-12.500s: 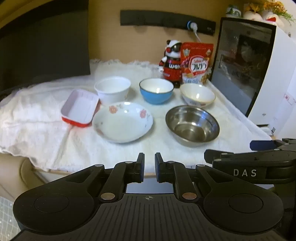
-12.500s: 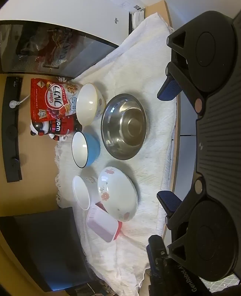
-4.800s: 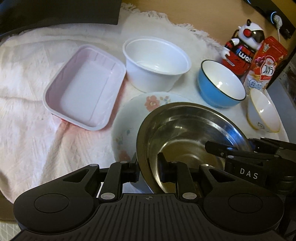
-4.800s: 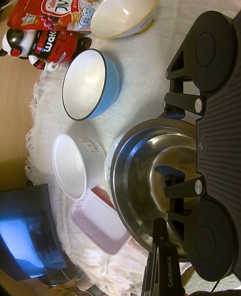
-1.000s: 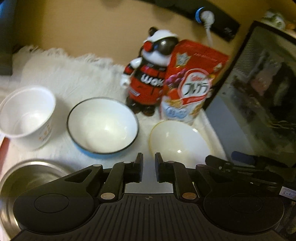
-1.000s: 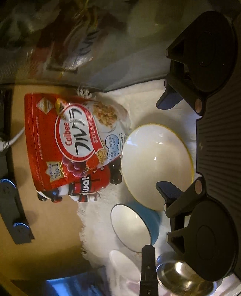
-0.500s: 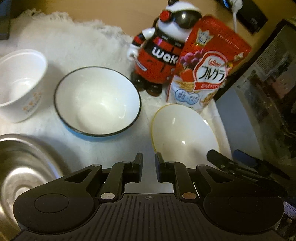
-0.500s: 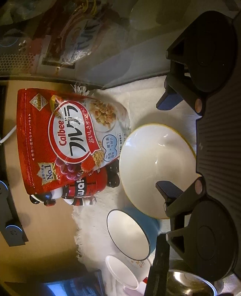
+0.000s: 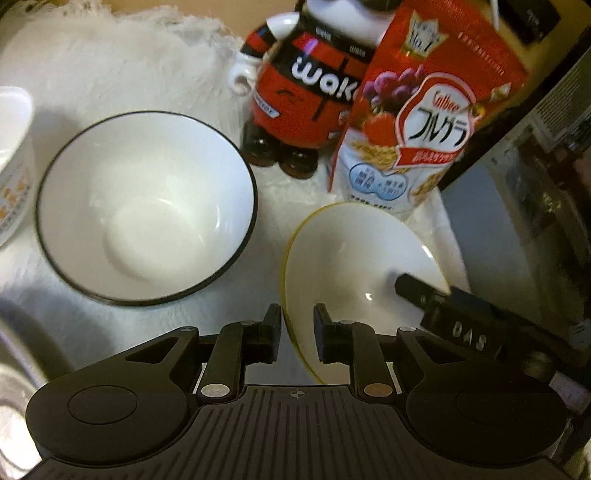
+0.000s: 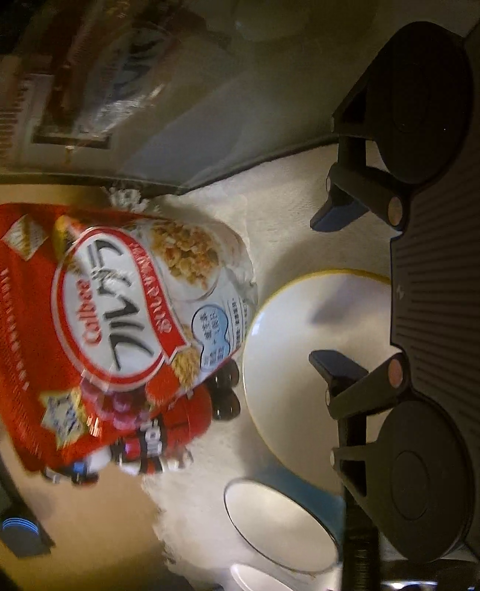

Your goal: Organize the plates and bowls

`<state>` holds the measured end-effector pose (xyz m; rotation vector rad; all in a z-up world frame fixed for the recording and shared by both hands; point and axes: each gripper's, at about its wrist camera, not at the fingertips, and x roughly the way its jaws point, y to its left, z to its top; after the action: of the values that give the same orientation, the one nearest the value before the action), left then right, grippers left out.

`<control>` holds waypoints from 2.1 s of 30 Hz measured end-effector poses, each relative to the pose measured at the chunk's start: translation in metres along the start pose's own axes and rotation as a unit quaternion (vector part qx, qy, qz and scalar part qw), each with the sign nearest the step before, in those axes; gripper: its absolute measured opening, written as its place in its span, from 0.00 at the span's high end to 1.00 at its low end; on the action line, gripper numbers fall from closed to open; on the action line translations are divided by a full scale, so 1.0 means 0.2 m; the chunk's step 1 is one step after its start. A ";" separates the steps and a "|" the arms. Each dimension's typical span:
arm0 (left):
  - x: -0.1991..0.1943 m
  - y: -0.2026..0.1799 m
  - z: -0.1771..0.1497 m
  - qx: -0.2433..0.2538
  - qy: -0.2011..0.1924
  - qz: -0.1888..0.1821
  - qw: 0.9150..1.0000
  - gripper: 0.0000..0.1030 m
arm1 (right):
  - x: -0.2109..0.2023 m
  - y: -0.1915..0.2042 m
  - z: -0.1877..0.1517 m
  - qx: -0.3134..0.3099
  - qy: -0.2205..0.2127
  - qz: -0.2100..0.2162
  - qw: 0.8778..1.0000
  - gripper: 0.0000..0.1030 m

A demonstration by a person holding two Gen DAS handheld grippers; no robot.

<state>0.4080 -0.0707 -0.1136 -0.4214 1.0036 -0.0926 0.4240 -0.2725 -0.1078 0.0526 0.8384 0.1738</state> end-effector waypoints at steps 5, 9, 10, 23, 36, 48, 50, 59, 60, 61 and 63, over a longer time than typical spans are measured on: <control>0.16 0.03 0.04 -0.003 0.037 -0.018 0.999 0.79 | 0.17 -0.04 0.04 0.030 0.048 0.040 0.998 0.61; 0.18 0.03 0.03 0.003 0.042 -0.028 0.999 0.80 | 0.18 -0.02 0.02 0.028 0.064 0.056 0.996 0.62; 0.17 0.02 0.03 0.010 0.043 -0.025 0.999 0.80 | 0.17 -0.03 0.02 0.030 0.067 0.060 0.996 0.63; -0.17 0.07 -0.24 0.064 0.070 0.015 0.995 0.80 | -0.06 0.09 -0.27 0.047 0.117 0.094 0.987 0.63; -0.26 0.15 -0.37 0.086 0.087 0.019 0.992 0.80 | -0.22 0.25 -0.47 0.018 0.127 0.059 0.990 0.62; -0.27 0.09 -0.43 0.134 0.086 0.009 0.987 0.79 | -0.28 0.21 -0.51 0.028 0.114 0.039 0.992 0.62; -0.27 0.08 -0.43 0.140 0.084 0.009 0.987 0.79 | -0.27 0.19 -0.50 0.028 0.113 0.037 0.993 0.62; -0.33 0.16 -0.40 0.101 0.089 -0.021 0.991 0.80 | -0.31 0.23 -0.50 -0.004 0.103 0.033 0.994 0.62; -0.35 0.17 -0.39 0.100 0.085 -0.024 0.991 0.80 | -0.32 0.23 -0.48 -0.007 0.097 0.033 0.995 0.62; -0.36 0.17 -0.38 0.100 0.084 -0.025 0.991 0.80 | -0.33 0.23 -0.47 -0.008 0.093 0.034 0.995 0.62; -0.36 0.17 -0.37 0.098 0.084 -0.027 0.991 0.80 | -0.33 0.22 -0.45 -0.010 0.088 0.038 0.995 0.62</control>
<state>0.3032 -0.0429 -0.1048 -0.2630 1.1366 -0.2767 0.3078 -0.2416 -0.1144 0.0516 1.0101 0.2609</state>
